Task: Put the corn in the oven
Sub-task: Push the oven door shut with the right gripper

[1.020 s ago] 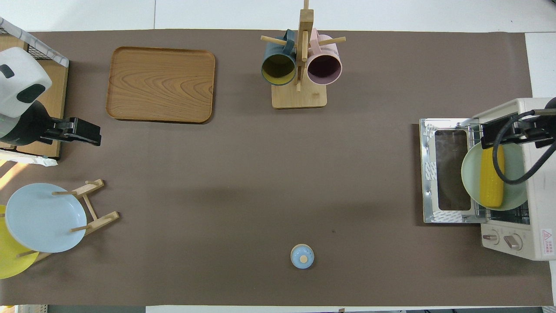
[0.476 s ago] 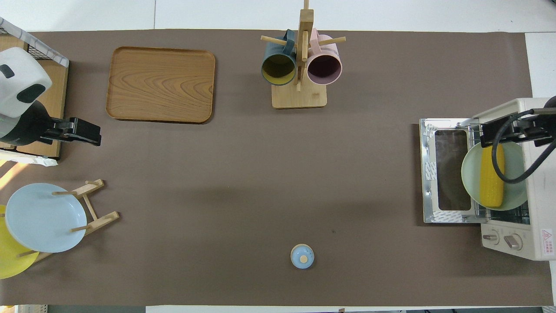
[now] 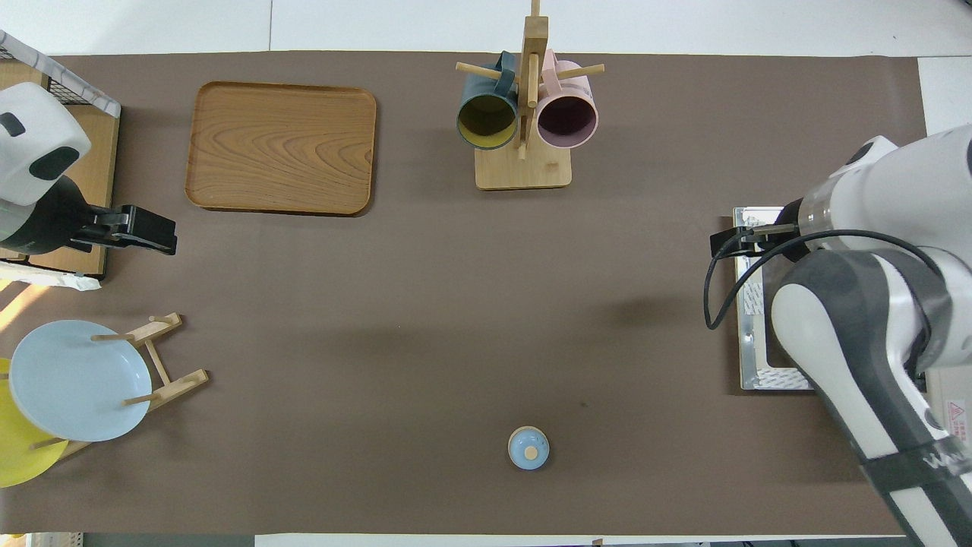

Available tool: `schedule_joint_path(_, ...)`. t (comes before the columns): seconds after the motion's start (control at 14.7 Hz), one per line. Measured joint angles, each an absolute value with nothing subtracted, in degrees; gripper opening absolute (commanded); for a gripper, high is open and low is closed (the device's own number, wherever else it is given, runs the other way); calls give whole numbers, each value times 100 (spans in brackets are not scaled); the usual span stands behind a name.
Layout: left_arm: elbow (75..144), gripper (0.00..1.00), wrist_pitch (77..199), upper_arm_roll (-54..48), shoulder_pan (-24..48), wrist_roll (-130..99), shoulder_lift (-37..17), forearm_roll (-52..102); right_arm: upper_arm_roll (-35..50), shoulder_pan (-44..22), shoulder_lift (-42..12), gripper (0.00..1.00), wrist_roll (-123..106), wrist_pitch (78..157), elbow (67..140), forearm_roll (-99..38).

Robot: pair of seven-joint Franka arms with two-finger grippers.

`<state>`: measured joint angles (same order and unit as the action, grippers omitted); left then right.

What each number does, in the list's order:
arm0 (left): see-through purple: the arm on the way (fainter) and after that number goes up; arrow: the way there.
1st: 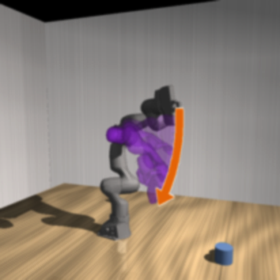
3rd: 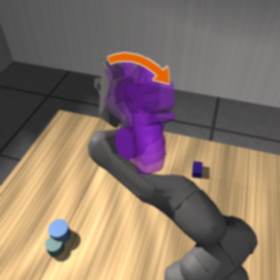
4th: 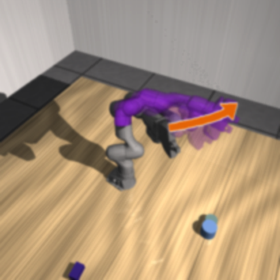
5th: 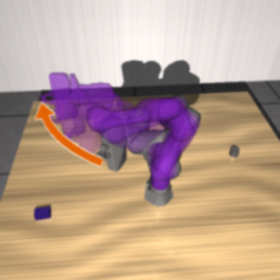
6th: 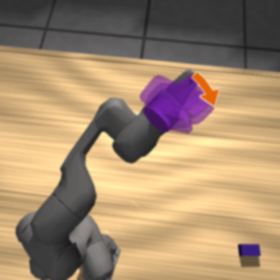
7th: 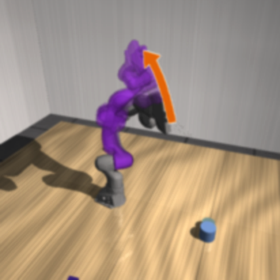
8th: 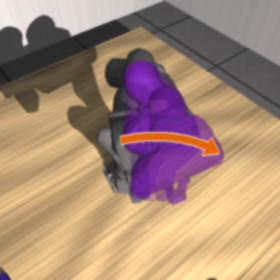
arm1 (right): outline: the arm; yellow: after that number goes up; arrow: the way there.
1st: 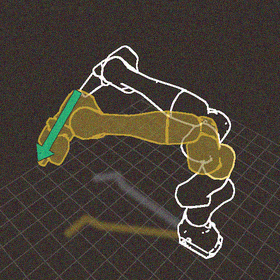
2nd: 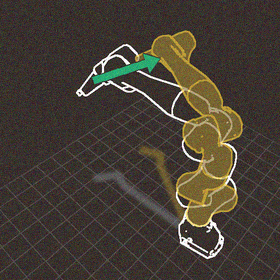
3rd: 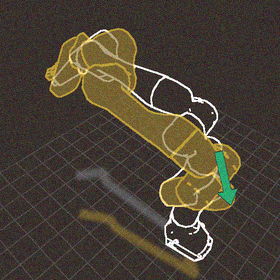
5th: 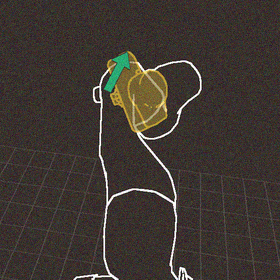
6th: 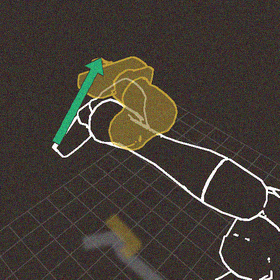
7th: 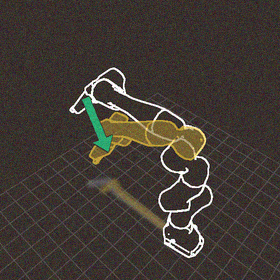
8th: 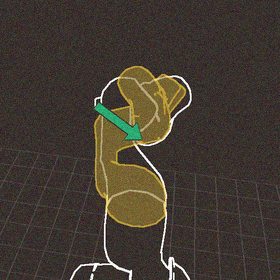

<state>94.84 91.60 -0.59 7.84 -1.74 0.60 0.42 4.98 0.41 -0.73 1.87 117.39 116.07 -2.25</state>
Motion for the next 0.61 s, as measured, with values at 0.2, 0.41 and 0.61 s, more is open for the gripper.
schedule_joint_path(0.2, 9484, 100, 9160, -59, 784, -174, 60, 42, 496, 41, -181, 13, 180, 12439, 12330, -225)
schedule_joint_path(0.41, 9484, 100, 9160, -59, 784, -174, 60, 42, 497, 34, -230, 0, 180, 13085, 12887, -225)
schedule_joint_path(0.61, 9484, 100, 9160, -59, 784, -174, 60, 42, 498, 11, -221, 0, 180, 13431, 13219, -225)
